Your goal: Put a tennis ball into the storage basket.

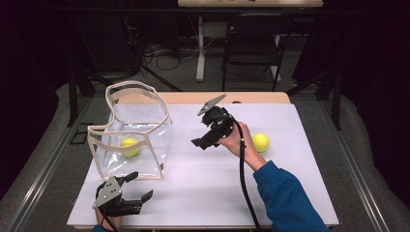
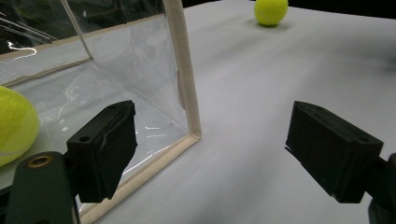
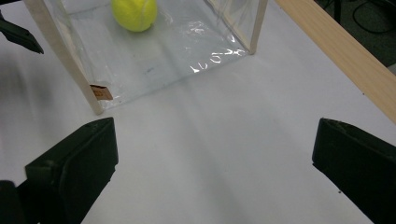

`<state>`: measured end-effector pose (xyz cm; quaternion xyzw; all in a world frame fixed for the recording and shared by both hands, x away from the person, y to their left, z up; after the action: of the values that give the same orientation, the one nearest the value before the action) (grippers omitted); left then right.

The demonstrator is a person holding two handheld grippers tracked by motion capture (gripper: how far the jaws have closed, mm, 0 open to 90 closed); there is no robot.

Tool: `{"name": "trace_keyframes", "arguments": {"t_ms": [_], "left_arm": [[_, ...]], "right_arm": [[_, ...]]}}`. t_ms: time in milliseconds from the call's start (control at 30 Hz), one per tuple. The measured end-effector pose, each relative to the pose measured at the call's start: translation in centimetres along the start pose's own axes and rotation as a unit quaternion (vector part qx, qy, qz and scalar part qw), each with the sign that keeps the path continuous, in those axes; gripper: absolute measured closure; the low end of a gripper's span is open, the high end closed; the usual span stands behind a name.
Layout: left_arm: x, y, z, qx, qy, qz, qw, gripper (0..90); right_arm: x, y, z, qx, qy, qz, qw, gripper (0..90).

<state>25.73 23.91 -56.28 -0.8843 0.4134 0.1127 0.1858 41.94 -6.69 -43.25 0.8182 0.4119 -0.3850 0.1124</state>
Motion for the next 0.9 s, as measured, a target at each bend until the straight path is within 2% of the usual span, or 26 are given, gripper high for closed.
{"name": "trace_keyframes", "arguments": {"t_ms": [267,600,667,900], "left_arm": [[0.0,0.0,0.0,-0.001,0.0,0.001,1.0,15.9],[0.1,0.0,0.0,0.0,-0.002,-0.002,1.0,15.9],[0.1,0.0,0.0,0.0,-0.002,-0.001,1.0,15.9],[0.1,0.0,0.1,0.0,-0.003,0.002,1.0,15.9]], "right_arm": [[0.2,0.6,1.7,0.003,-0.007,0.005,1.0,0.0],[0.1,1.4,3.8,0.016,-0.005,-0.003,0.9999,0.0],[0.2,1.6,4.3,0.019,-0.009,-0.008,0.9997,0.0],[1.0,1.5,6.5,0.012,-0.032,-0.002,0.9994,0.0]]}}
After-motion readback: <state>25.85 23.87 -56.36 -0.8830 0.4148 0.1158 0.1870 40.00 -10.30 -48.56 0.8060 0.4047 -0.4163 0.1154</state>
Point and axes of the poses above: each handheld gripper's, and its own axes: x roughly forward along the jaws, z roughly out of its underside, y roughly to its right, the point moved 2 cm from there along x, roughly forward along the jaws, and after that the axes turned 14 degrees about x, right-handed, at the moved point
